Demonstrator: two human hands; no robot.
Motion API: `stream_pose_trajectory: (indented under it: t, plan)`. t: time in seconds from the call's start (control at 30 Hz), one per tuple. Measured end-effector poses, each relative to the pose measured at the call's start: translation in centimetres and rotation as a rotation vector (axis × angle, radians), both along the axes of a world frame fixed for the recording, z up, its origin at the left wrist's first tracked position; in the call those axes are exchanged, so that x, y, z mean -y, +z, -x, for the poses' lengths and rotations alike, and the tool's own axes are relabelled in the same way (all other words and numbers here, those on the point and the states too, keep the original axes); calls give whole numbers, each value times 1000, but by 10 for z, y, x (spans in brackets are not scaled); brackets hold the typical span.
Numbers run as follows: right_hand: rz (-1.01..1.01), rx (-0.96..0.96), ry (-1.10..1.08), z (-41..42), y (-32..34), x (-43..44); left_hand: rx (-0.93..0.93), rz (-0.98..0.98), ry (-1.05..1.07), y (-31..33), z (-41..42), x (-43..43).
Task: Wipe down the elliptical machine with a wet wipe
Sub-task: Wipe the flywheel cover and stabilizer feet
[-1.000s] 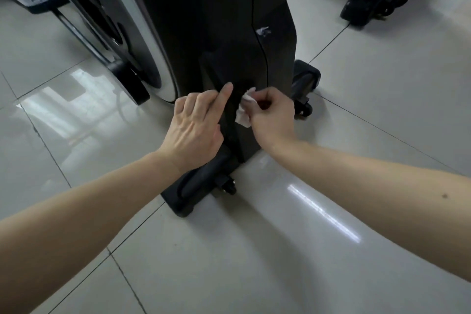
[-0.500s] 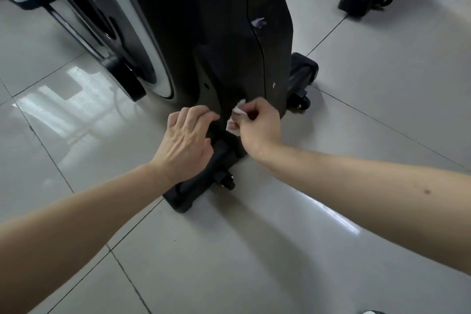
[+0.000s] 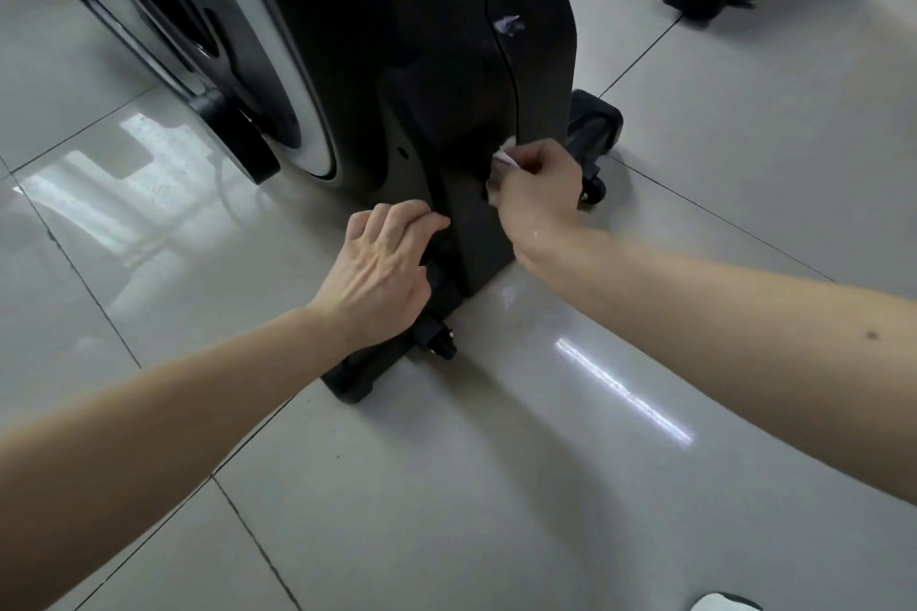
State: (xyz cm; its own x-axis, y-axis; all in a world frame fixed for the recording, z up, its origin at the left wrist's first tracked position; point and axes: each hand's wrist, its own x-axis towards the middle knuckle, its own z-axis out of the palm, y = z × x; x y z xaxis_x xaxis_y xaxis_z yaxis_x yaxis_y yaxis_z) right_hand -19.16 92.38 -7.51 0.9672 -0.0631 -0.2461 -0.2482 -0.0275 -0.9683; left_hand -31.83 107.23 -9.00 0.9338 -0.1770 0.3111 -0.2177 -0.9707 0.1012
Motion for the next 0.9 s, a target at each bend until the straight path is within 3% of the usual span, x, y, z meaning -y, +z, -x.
stream_pose_trajectory:
  t: [0.13,0.27,0.4,0.53,0.6,0.7,0.8,0.9]
  plan:
    - [-46,-253,-85,-2,-58,6,-3,8,-1,-1,1,0]
    - [80,-427,82,6,-70,19,-24,10,3,-2,2,3]
    - [-67,-381,-5,21,-46,8,-18,11,9,-4,-3,6]
    - [-170,-319,101,48,-26,-2,-32,-5,40,-7,-4,1]
    - [-111,-318,72,43,-43,-5,-48,-8,63,-6,-1,-2]
    - [-43,-435,3,29,-64,2,-41,-7,87,-5,4,-6]
    - [-213,-518,-57,10,-76,4,-31,-15,96,-1,5,-10]
    - [-155,-338,-64,18,-25,2,-34,-6,144,0,5,-13]
